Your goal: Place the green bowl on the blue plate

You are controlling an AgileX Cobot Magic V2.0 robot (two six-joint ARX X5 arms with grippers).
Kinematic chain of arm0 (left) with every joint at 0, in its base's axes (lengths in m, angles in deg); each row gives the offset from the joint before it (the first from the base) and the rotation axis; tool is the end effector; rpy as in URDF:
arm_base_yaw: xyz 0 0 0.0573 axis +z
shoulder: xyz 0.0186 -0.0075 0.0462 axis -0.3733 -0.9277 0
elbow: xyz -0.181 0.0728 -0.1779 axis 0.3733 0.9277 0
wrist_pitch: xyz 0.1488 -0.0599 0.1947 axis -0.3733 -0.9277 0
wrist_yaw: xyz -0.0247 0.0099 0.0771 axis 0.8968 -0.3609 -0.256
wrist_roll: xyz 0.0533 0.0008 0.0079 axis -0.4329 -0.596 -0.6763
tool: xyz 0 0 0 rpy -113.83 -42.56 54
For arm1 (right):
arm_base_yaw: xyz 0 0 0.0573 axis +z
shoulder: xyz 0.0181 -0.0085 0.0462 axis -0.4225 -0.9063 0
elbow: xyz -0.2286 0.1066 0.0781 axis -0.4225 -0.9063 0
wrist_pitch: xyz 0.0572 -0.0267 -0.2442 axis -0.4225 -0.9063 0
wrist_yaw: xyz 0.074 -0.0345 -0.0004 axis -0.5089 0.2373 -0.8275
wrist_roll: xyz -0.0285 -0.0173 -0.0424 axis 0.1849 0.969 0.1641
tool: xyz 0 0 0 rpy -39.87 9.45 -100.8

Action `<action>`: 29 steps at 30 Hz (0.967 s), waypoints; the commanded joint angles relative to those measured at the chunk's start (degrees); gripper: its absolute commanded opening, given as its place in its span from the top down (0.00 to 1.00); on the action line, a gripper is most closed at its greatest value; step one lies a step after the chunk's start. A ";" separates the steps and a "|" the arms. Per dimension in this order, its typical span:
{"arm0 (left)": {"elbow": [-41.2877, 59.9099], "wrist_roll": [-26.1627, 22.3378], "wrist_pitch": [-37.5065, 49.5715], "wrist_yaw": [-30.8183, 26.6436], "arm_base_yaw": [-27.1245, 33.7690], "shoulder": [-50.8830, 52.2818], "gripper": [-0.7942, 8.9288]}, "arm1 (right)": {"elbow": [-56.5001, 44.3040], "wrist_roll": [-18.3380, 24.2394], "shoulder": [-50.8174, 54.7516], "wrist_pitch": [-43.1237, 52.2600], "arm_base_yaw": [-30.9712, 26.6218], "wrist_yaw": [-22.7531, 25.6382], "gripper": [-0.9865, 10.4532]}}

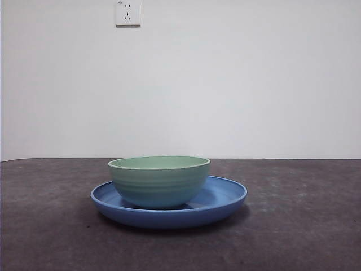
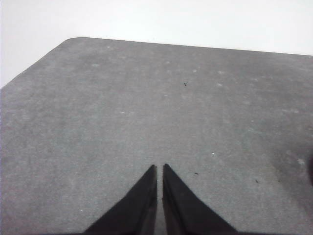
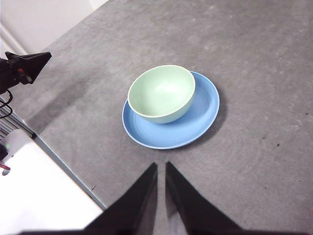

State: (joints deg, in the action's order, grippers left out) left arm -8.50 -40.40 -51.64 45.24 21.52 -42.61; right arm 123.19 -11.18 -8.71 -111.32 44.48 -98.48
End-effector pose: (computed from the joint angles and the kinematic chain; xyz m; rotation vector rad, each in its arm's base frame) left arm 0.0930 -0.0006 0.1581 -0.0644 0.1848 0.0054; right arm 0.0516 0.0314 0.3292 0.0983 0.5826 0.7442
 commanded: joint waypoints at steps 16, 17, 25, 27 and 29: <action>2.25 -1.53 2.36 -0.31 0.02 0.09 0.90 | 0.48 -0.15 -0.15 0.50 0.26 -0.04 0.89; 2.25 -1.53 2.36 -0.31 0.02 0.07 0.90 | 0.48 -0.17 -0.15 0.50 0.26 -0.04 0.89; 2.23 -1.53 2.36 -0.31 0.02 0.07 0.90 | 0.48 -0.15 -0.15 0.50 0.26 -0.04 0.89; 2.23 -1.51 2.36 -0.31 0.02 0.07 0.90 | 0.48 -0.15 -0.15 0.50 0.26 -0.04 0.89; 2.23 -1.53 2.36 -0.31 0.02 0.07 0.90 | 0.48 -0.15 -0.15 0.50 0.26 -0.04 0.89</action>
State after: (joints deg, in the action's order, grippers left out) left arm -7.45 -41.66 -48.93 45.09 21.52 -42.63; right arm 123.19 -11.18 -8.71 -111.32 44.48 -98.48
